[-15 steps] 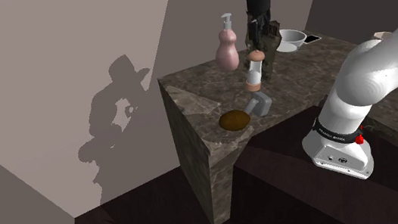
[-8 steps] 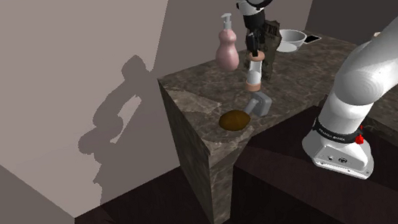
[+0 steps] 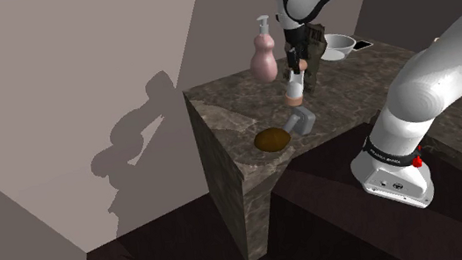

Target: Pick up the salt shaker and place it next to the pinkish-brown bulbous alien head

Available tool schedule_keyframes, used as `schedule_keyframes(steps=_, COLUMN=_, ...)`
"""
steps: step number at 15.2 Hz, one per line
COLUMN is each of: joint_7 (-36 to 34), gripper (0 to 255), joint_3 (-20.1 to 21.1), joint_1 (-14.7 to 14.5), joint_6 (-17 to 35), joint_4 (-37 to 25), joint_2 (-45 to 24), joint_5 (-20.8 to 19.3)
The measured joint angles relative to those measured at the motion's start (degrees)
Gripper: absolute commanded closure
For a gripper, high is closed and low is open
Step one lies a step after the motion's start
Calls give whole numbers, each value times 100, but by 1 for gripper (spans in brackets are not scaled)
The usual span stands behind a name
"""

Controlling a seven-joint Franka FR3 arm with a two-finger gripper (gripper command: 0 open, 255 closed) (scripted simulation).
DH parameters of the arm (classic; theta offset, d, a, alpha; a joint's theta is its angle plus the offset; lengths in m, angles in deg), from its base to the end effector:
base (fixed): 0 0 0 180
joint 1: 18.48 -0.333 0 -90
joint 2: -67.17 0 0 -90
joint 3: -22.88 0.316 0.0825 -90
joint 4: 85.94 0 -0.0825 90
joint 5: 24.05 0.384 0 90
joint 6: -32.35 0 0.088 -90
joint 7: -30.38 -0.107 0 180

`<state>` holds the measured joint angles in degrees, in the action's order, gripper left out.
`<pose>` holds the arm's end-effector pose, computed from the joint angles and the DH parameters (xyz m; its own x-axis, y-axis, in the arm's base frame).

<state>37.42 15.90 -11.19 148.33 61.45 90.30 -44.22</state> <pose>0.3729 -0.1143 0.3903 0.9809 0.0430 -0.1895 0.0847 -0.9723 0.2177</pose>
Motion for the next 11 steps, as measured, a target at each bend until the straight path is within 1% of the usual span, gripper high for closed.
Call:
schedule_keyframes(steps=5, joint_7=2, gripper=0, joint_3=-5, joint_1=4, joint_6=13, joint_4=8, joint_2=-3, joint_5=-5)
schedule_keyframes(steps=6, joint_7=2, gripper=255, joint_3=-5, joint_1=4, joint_6=13, joint_4=8, joint_2=-3, joint_5=-5)
schedule_keyframes(steps=11, joint_7=2, gripper=255, joint_3=-5, joint_1=5, joint_6=14, joint_4=7, joint_2=0, joint_5=-7)
